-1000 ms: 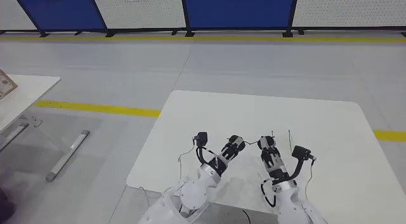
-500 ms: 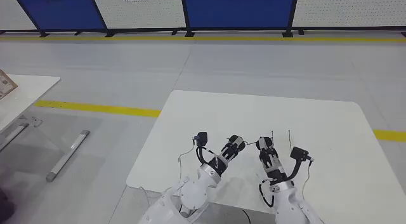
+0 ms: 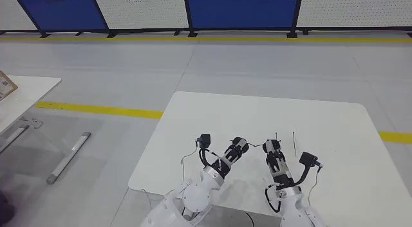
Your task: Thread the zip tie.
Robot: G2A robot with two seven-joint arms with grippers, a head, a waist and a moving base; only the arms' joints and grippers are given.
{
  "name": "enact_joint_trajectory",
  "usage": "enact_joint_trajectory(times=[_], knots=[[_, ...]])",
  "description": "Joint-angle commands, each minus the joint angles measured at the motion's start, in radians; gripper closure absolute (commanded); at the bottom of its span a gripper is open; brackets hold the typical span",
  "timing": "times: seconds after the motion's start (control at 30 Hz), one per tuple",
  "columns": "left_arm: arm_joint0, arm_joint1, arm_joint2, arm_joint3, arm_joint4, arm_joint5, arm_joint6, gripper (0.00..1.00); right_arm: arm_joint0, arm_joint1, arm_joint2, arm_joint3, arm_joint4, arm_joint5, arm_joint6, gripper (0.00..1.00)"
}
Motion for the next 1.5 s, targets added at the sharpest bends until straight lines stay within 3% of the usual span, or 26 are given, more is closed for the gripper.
enact_joint_trajectory(times=[0.0,0.43,0.6,1.47], knots=[[0.000,0.000,0.000,0.000,0.000,0.000,0.000,1.00,0.000,-0.001,0.001,0.000,-0.001,0.003,0.002,1.00],[0.000,0.000,0.000,0.000,0.000,0.000,0.000,1.00,0.000,-0.004,0.008,-0.002,-0.012,0.015,0.010,0.93],[0.000,0.000,0.000,0.000,0.000,0.000,0.000,1.00,0.000,-0.005,0.010,-0.004,-0.014,0.016,0.015,0.85],[0.000,0.000,0.000,0.000,0.000,0.000,0.000,1.00,-0.004,-0.008,0.005,-0.009,-0.074,0.012,0.040,0.85]])
